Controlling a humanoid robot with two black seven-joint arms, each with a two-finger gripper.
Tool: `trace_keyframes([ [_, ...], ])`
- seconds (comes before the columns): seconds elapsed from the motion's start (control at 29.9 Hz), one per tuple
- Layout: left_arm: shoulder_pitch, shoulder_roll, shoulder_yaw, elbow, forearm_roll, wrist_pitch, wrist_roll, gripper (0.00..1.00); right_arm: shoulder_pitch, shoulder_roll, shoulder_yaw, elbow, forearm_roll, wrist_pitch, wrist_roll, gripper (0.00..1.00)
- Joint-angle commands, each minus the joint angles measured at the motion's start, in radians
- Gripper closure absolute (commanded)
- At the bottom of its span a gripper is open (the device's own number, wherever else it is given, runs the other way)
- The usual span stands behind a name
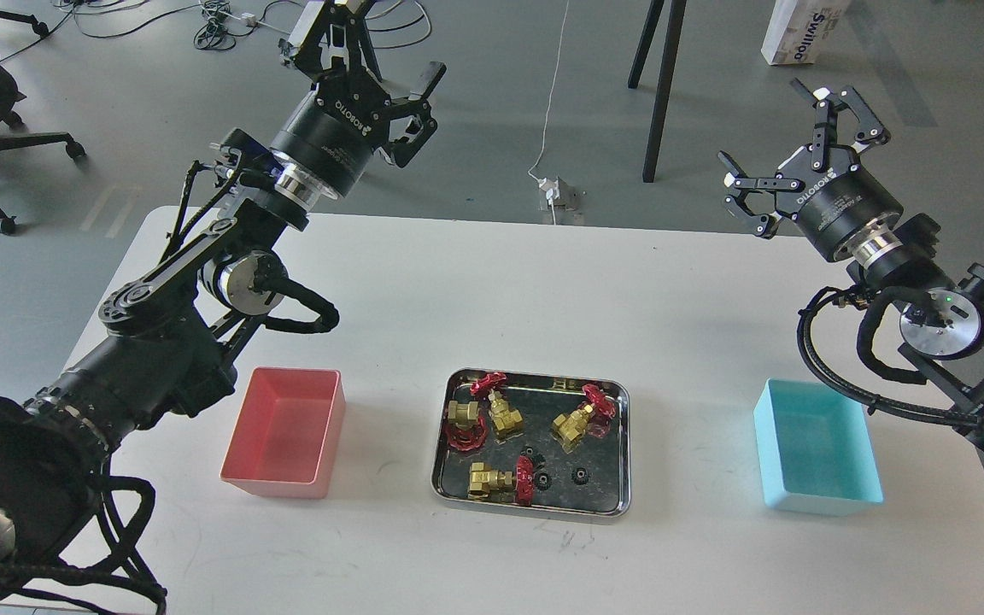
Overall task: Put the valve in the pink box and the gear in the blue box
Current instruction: 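Raise the left arm and swing the left gripper over the table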
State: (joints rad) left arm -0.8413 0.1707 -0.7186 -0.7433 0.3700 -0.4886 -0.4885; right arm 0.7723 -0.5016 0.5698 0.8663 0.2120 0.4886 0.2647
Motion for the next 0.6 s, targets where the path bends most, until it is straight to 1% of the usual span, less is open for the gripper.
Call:
trace_keyframes([
  [0.0,0.024,0.003,0.004,0.001,0.006,0.000,0.000,0.00,0.015,-0.002,0.018,-0.003,-0.002,0.000,0.001,0.00],
  [0.13,0.025,0.003,-0.016,0.005,-0.008,0.000,0.000,0.00,0.021,-0.003,0.024,-0.004,-0.002,0.000,-0.001,0.00],
  [0.27,0.030,0.012,-0.028,0.048,-0.087,0.000,0.000,0.00,0.116,-0.006,0.053,-0.004,0.001,0.000,-0.001,0.00],
  [0.37,0.033,-0.007,-0.033,0.036,-0.137,0.000,0.000,0.00,0.195,-0.008,0.042,-0.012,0.000,-0.007,-0.001,0.00],
  [0.43,0.034,-0.011,-0.036,-0.020,-0.138,0.000,0.000,0.00,0.223,-0.011,0.035,-0.015,0.000,-0.036,-0.001,0.00],
  [0.57,0.042,0.015,-0.033,-0.203,-0.128,0.000,0.000,0.00,0.242,-0.015,0.028,-0.012,0.000,-0.067,-0.002,0.00],
])
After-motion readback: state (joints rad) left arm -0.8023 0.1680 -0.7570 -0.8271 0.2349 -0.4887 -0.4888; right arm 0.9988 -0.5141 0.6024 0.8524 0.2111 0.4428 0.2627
